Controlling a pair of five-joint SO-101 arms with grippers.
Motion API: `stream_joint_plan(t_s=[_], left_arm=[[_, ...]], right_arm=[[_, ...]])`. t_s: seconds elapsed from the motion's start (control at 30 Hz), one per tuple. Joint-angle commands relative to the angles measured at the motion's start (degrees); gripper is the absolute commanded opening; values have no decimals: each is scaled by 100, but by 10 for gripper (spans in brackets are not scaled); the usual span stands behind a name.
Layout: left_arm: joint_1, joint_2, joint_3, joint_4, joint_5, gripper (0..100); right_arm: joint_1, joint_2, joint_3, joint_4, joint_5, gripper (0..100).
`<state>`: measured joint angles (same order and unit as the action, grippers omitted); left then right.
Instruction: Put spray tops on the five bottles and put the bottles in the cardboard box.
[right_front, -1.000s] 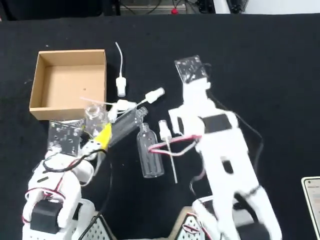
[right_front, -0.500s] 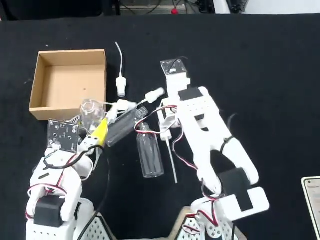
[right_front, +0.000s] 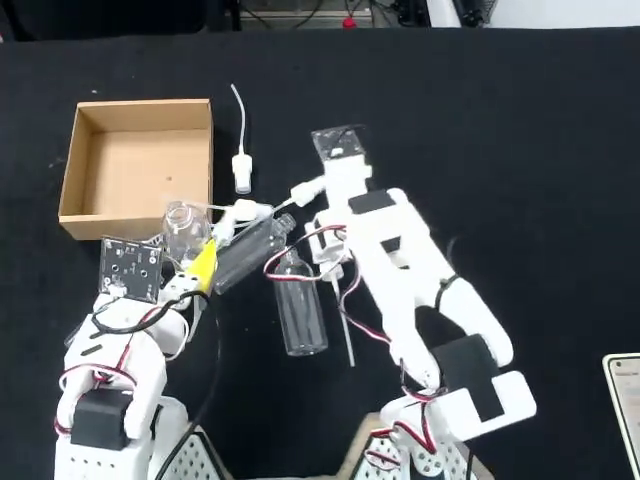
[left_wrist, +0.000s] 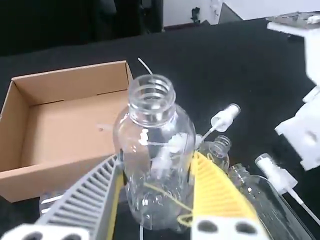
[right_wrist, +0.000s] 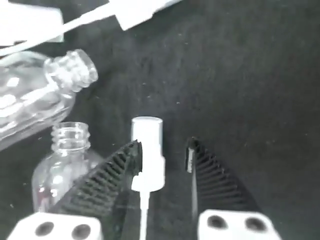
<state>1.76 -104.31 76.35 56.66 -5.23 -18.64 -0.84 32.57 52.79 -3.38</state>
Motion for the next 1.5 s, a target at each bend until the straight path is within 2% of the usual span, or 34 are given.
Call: stream_joint_plan(t_s=[0.0,0.17,0.3,0.37,0.5,0.63,0.7,0.87,1.0,1.1,1.2,1.33,1.47], left_arm=[[-48,-35,-92,-97,44,73],[-75,-35,-84,-97,44,73],[-84,-35,-84,-97,44,73],[-92,-35,-84,-97,44,73],[-92,-35,-84,-97,44,73],[-57,-35,-84,35,44,73],[-48,-35,-92,62,44,73],[22,-35,-92,62,44,73],[725,-35,-92,202,9,74],[1411,-35,-84,352,0,75],[1798,-35,-66,404,-9,76],[1851,-35,207,193,0,76],[1859,-35,418,-18,26,76]], right_arm=[[-308,-22,-4,-114,-53,142],[-246,22,31,-105,-53,145],[-141,347,-4,-88,-44,217],[-158,532,-75,-105,-18,214],[-149,857,-295,-114,-26,156],[44,813,-374,-53,-35,57],[334,462,-453,185,-18,28],[941,-1138,-734,1002,9,25],[958,-2457,-1059,1363,0,25],[800,-3327,-1508,1530,-44,25],[642,-4075,-2000,1574,-53,25],[-70,-4892,-2352,1459,-53,25],[-993,-5376,-2079,747,-53,22]])
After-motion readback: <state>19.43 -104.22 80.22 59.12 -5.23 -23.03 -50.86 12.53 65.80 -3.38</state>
